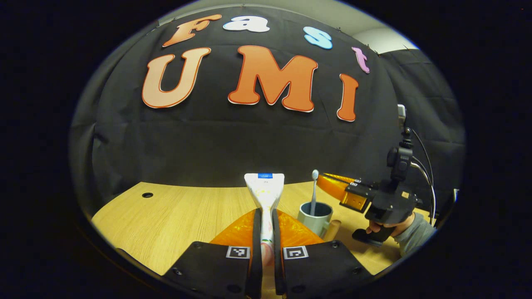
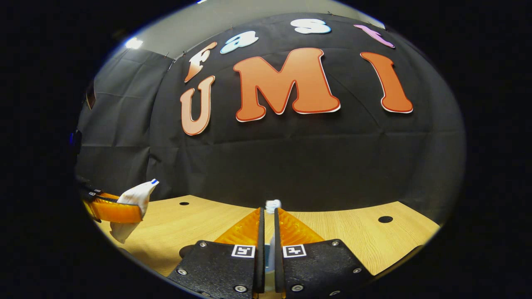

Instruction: Put the toothbrush and toothpaste on the desktop into the cup, then pick up the cup and place it on the coaster on the desktop.

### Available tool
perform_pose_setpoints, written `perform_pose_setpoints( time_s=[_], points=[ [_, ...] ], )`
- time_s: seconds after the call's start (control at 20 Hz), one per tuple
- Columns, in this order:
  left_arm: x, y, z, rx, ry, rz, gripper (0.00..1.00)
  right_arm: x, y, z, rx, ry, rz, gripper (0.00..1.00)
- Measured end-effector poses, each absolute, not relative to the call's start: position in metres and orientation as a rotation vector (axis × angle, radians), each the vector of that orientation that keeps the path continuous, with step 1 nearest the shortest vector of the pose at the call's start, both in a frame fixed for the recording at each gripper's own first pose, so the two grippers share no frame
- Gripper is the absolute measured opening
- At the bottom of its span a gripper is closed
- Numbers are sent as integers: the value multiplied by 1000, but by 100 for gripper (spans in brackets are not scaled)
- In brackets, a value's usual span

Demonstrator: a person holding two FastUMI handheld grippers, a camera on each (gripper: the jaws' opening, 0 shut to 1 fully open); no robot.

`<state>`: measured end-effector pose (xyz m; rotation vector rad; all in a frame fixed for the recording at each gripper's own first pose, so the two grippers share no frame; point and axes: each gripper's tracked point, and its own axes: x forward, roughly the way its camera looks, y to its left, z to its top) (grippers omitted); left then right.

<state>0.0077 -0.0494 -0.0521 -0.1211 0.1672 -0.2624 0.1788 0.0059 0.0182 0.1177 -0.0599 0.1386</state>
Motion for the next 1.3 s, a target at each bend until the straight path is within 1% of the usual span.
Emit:
perform_pose_setpoints(
  time_s=[0.15,0.35,0.45,0.5,0.55,0.65,0.7,0.9,1.1,1.3],
  points=[
    [19,-61,-46,-137,142,-273,15,164,-3,24,117,-72,126,10],
    [25,-81,-31,-182,95,-290,15,147,-12,23,144,-48,130,11],
    [33,-90,-24,-221,69,-301,15,134,-19,23,130,-48,128,13],
    [37,-94,-20,-232,54,-299,15,129,-21,25,126,-51,133,18],
    [42,-98,-18,-242,39,-305,15,124,-22,26,126,-51,138,20],
    [48,-109,-14,-268,16,-328,15,114,-25,26,123,-45,144,30],
    [51,-114,-12,-283,7,-339,15,110,-27,26,119,-41,145,38],
    [64,-135,-4,-346,-48,-375,15,93,-36,22,128,-41,139,53],
    [73,-153,5,-374,-101,-414,15,80,-47,17,127,-31,121,60],
    [84,-171,4,-391,-121,-448,15,70,-59,15,137,-37,106,60]
  ],
)
